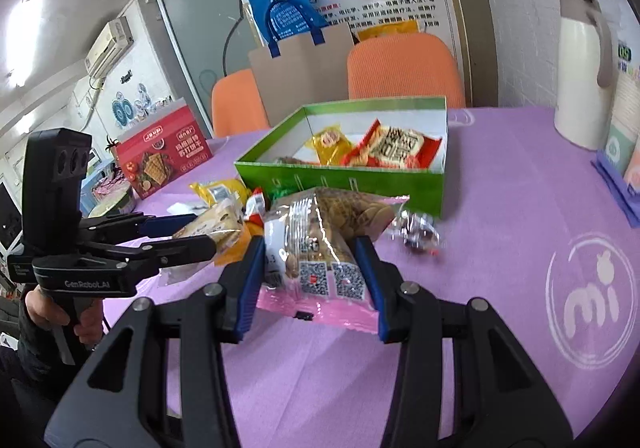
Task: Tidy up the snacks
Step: 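Lower both packs into the green box and open both grippers, then withdraw both grippers and move them to the braised snack pack and marinated egg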
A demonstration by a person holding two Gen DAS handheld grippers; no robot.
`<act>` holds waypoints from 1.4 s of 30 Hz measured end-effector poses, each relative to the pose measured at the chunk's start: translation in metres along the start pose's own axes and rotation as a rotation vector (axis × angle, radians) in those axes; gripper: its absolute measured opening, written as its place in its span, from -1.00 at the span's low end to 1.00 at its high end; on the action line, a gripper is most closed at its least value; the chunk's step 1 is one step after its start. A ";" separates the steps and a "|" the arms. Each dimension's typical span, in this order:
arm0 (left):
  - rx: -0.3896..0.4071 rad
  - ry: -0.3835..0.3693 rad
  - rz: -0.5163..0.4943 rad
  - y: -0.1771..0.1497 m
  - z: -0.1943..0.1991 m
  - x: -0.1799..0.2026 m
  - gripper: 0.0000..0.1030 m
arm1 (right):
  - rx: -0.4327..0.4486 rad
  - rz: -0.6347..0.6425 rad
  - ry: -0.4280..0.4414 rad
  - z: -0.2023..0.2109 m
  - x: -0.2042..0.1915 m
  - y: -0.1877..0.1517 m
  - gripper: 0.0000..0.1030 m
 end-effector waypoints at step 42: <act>0.022 0.199 0.210 0.099 -0.062 -0.110 0.74 | -0.081 0.084 -0.167 -0.129 0.041 0.063 0.63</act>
Point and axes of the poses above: each gripper's, at about its wrist camera, not at the fingertips, and z roughly against the way its jaws point, x to its right, y to its top, the point moved 10 cm from there along -z, roughly the way its jaws point, and after that the axes turned 8 degrees about -y, right-handed, at the moved point
